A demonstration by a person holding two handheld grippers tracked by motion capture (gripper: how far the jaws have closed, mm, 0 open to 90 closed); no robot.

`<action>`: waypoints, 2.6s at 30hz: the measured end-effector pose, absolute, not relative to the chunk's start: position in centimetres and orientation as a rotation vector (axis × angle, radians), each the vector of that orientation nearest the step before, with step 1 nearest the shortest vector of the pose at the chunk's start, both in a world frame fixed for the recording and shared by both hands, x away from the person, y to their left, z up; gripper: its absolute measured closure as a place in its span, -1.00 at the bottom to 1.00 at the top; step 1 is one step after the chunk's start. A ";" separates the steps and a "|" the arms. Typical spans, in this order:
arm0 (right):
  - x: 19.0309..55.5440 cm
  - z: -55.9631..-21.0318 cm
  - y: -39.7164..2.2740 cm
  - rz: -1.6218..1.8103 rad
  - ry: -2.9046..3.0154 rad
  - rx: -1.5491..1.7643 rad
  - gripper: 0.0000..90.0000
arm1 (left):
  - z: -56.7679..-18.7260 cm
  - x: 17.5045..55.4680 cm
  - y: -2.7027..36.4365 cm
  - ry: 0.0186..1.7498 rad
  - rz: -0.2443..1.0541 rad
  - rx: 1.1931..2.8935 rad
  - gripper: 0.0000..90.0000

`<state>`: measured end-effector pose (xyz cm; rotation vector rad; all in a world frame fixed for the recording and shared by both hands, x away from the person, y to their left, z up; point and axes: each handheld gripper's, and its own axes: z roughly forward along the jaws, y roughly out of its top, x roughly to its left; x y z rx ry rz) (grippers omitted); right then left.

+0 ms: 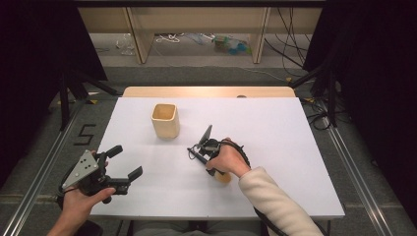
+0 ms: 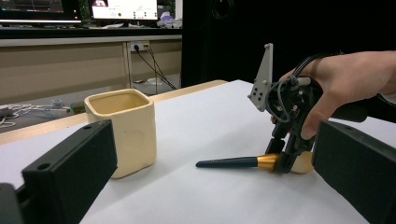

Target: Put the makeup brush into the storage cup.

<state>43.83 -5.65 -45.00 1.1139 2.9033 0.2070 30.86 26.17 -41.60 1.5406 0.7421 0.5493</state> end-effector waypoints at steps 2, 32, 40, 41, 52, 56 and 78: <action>43.8 -45.0 -5.6 0.208 2.904 1.115 0.38 | -41.6 30.9 26.2 0.741 0.549 1.542 -1.00; 43.4 -43.3 -6.8 0.373 2.964 0.813 0.38 | -41.9 31.0 26.0 0.738 0.538 1.580 -1.00; 43.2 -42.6 -7.7 0.423 2.968 0.800 0.38 | -41.9 31.0 25.9 0.739 0.540 1.584 -1.00; 43.1 -42.5 -7.7 0.417 2.974 0.813 0.38 | -42.0 31.0 25.9 0.742 0.536 1.583 -1.00; 42.5 -41.9 -8.1 0.466 3.004 0.719 0.38 | -42.2 31.2 25.8 0.736 0.525 1.600 -1.00; 42.3 -41.7 -8.4 0.476 3.009 0.695 0.38 | -42.3 31.2 25.7 0.733 0.521 1.614 -1.00; 41.7 -41.1 -8.9 0.430 3.038 0.531 0.38 | -42.5 31.5 25.2 0.708 0.490 1.637 -1.00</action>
